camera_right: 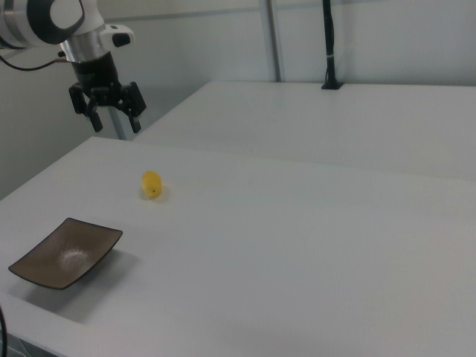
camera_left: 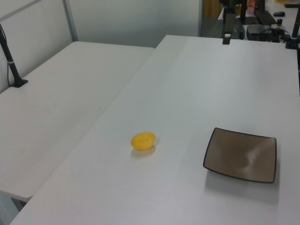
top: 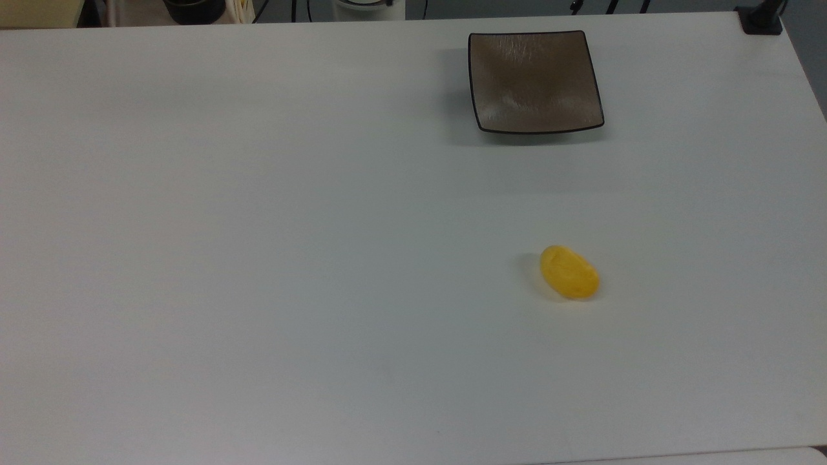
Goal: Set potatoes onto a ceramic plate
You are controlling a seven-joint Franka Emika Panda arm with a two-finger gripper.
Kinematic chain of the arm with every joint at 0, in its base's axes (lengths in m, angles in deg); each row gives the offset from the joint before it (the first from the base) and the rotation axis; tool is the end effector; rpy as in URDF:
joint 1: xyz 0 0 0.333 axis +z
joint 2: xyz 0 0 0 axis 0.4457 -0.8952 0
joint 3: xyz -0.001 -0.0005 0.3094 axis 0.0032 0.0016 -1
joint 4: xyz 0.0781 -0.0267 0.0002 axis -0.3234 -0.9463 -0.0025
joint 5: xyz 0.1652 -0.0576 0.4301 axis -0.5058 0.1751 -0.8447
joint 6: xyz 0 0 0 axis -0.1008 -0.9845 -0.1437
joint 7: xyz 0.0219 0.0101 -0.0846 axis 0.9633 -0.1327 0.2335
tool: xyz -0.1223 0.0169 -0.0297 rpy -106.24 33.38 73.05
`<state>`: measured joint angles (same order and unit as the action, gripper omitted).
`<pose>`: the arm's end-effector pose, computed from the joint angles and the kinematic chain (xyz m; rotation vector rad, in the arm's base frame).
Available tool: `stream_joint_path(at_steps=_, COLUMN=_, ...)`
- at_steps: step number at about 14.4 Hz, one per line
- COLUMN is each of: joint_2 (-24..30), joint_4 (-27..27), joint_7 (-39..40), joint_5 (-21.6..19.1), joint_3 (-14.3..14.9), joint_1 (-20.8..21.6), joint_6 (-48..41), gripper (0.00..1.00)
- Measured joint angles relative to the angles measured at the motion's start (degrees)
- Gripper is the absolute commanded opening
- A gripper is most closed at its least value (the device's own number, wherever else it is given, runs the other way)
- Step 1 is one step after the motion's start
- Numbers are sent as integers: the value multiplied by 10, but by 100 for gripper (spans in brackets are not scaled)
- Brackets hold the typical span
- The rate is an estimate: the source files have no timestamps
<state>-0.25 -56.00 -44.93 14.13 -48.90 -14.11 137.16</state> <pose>0.6085 0.1762 0.6152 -3.0737 -0.4875 -0.0949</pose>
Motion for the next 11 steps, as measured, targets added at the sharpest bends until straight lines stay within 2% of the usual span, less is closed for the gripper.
stream_joint_path(at_steps=3, joint_2=-56, joint_4=52, joint_7=-22, joint_5=0, joint_3=0, joint_1=30, joint_6=55, gripper=100)
stream_joint_path(at_steps=11, joint_2=-183, joint_4=95, joint_7=-36, joint_5=4, joint_3=-2, joint_1=95, joint_6=236, gripper=100)
